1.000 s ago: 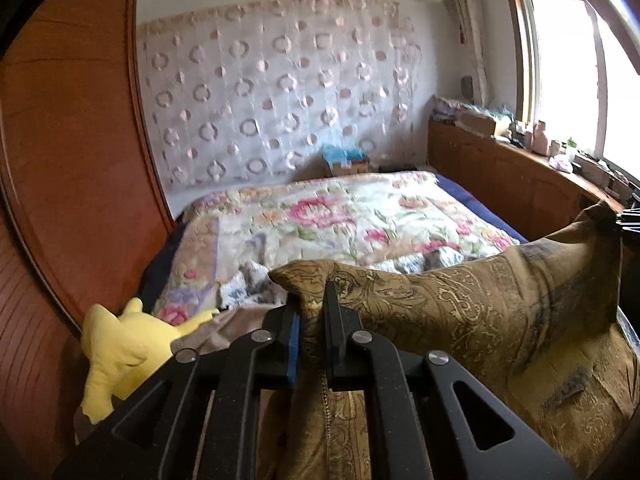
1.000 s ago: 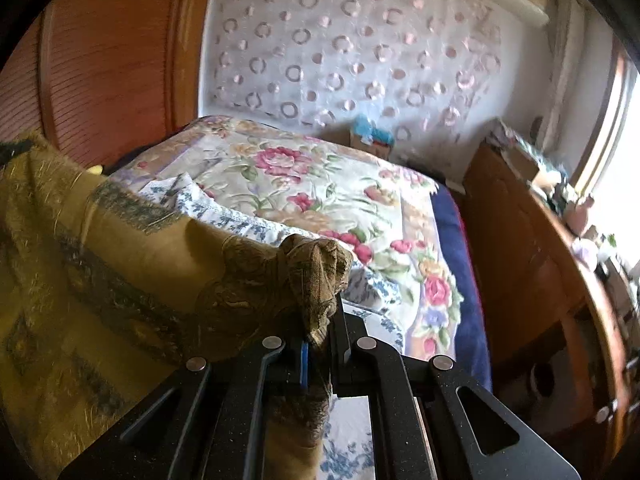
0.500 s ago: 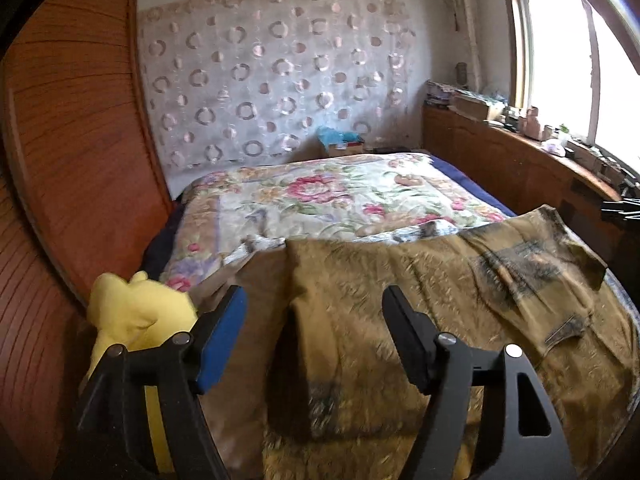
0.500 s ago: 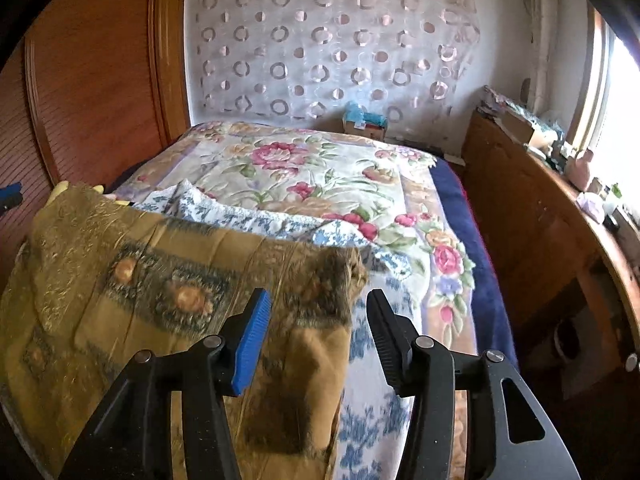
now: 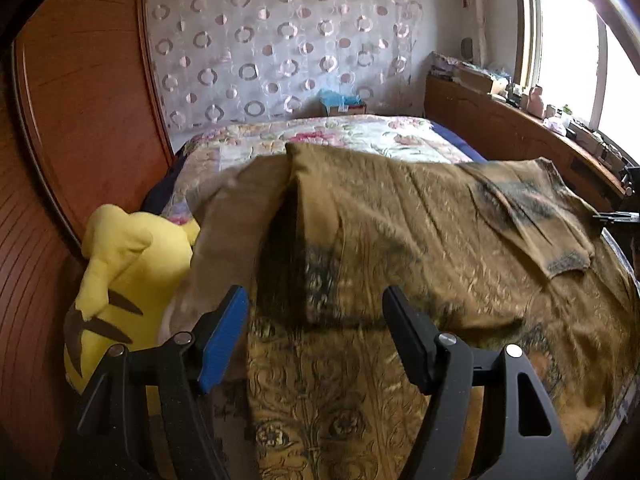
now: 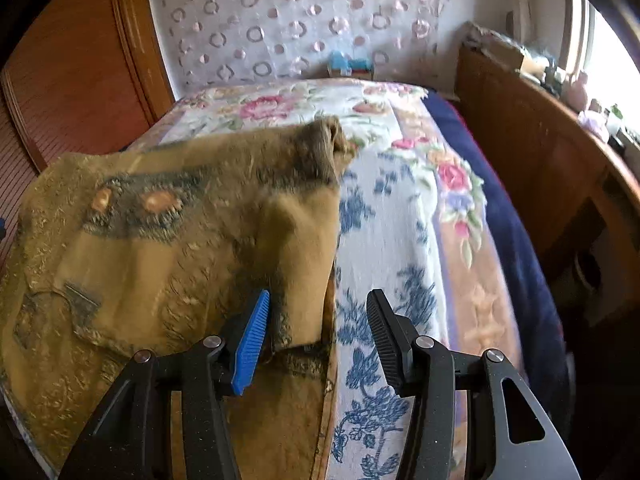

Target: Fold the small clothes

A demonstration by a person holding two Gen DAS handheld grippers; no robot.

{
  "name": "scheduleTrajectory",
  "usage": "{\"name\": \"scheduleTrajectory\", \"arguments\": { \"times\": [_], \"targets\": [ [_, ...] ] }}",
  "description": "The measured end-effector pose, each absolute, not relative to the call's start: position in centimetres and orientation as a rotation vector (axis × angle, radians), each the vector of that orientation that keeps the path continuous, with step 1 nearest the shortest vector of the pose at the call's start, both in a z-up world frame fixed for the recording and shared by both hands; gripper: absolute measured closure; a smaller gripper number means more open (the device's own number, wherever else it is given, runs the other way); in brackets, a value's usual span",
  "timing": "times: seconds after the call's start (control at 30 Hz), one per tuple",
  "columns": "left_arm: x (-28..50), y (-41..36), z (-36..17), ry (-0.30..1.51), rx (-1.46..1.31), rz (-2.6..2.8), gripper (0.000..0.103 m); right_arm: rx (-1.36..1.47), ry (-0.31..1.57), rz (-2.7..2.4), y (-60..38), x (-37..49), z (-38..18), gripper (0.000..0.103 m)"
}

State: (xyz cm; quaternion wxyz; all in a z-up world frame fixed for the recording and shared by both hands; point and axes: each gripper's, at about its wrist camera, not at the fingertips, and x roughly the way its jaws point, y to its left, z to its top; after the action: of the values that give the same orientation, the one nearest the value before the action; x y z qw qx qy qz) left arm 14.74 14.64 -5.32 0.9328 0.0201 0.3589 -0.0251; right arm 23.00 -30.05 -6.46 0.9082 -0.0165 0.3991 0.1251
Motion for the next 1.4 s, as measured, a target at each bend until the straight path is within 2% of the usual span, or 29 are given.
{"name": "scheduleTrajectory", "arguments": {
  "times": [0.03, 0.07, 0.17, 0.23, 0.43, 0.8, 0.87, 1.03, 1.13, 1.17, 1.23, 1.4],
  "targets": [
    [14.8, 14.7, -5.6, 0.741, 0.041, -0.048, 0.034, -0.025, 0.821, 0.271, -30.0, 23.1, -6.4, 0.052],
    [14.8, 14.8, -5.8, 0.746, 0.038, -0.048, 0.042, -0.022, 0.819, 0.283, -29.8, 23.2, -6.4, 0.056],
    [15.0, 15.0, -6.8, 0.777, 0.030, -0.048, 0.054, -0.041, 0.820, 0.294, -29.0, 23.6, -6.7, 0.056],
    [15.1, 15.0, -7.0, 0.782, 0.031, -0.051, 0.059, -0.058, 0.813, 0.285, -28.6, 23.7, -7.2, 0.056],
    [15.7, 14.5, -6.8, 0.783, 0.033, -0.071, 0.065, -0.078, 0.782, 0.275, -28.7, 23.1, -7.9, 0.056],
    [17.8, 14.5, -8.1, 0.833, 0.084, -0.037, 0.066, -0.105, 0.781, 0.262, -27.7, 22.5, -8.0, 0.056],
    [17.6, 14.4, -8.0, 0.826, 0.079, -0.054, 0.078, -0.105, 0.781, 0.261, -27.7, 22.5, -8.0, 0.056],
    [17.6, 13.7, -8.1, 0.826, 0.114, -0.066, 0.086, -0.137, 0.774, 0.255, -27.4, 22.2, -7.8, 0.056],
    [17.6, 13.5, -7.8, 0.815, 0.122, -0.065, 0.097, -0.162, 0.757, 0.262, -27.1, 21.9, -7.3, 0.077],
    [17.5, 13.4, -7.7, 0.810, 0.121, -0.067, 0.099, -0.159, 0.746, 0.266, -27.2, 21.8, -6.9, 0.087],
    [17.4, 13.3, -7.3, 0.799, 0.122, -0.070, 0.100, -0.140, 0.729, 0.290, -27.5, 21.7, -6.1, 0.098],
    [16.5, 13.3, -5.5, 0.742, 0.110, -0.065, 0.101, -0.120, 0.704, 0.324, -28.0, 21.3, -5.0, 0.100]
  ]
}}
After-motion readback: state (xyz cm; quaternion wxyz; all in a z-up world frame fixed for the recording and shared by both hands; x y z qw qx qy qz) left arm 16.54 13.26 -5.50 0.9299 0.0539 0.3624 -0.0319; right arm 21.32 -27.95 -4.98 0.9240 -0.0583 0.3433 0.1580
